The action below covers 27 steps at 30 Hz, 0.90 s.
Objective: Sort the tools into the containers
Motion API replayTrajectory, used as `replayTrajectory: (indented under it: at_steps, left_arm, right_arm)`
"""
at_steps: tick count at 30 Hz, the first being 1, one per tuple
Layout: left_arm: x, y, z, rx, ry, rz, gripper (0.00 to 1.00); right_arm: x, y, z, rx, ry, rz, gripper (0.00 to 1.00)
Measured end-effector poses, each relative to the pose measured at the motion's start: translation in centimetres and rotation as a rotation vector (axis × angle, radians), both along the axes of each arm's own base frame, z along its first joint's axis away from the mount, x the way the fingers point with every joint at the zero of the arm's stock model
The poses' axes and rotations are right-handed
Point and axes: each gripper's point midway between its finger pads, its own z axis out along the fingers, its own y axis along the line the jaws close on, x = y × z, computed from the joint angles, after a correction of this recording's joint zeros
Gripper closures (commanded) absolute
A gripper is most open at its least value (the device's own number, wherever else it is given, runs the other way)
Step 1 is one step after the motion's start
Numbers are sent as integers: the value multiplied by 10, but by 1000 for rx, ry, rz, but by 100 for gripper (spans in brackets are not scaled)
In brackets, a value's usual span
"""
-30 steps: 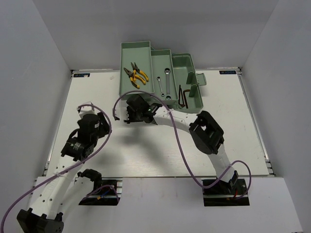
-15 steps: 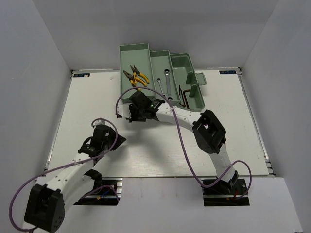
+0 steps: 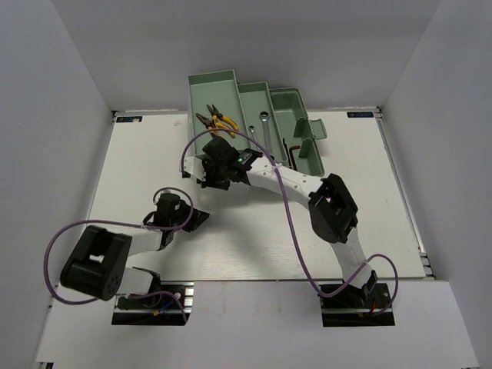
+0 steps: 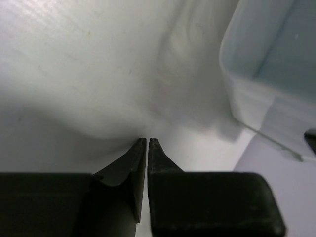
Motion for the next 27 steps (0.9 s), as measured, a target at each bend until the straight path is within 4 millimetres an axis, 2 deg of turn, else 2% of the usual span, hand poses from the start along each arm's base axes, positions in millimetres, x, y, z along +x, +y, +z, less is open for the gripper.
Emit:
replayTrajectory:
  at_steps: [3, 4, 6, 11, 15, 20, 23, 24, 27]
  left_arm:
    - [12, -1, -1, -43, -21, 32, 87]
    - [17, -1, -1, -53, -39, 43, 95]
    - [28, 0, 0, -76, -65, 63, 100]
    - [63, 0, -1, -117, -133, 91, 100]
    - [96, -11, -2, -213, -218, 57, 100]
    - [106, -21, 4, -296, -335, -8, 100]
    - [108, -22, 6, -308, -365, -35, 95]
    - [107, -22, 6, -312, -365, -44, 94]
    - [104, -23, 7, -319, -366, -71, 89]
  right_arm:
    - [0, 0, 2, 7, 8, -9, 100]
    - [1, 0, 3, 9, 12, -12, 100]
    - [0, 0, 5, 15, 17, -14, 100]
    - [-3, -5, 14, 26, 38, -19, 100]
    - [-8, -8, 26, 42, 52, -20, 100]
    - [-6, -13, 34, 61, 66, -39, 100]
    - [-8, -15, 35, 65, 75, -41, 99]
    - [-9, -16, 35, 65, 78, -40, 82]
    - [-12, -19, 36, 64, 92, -54, 55]
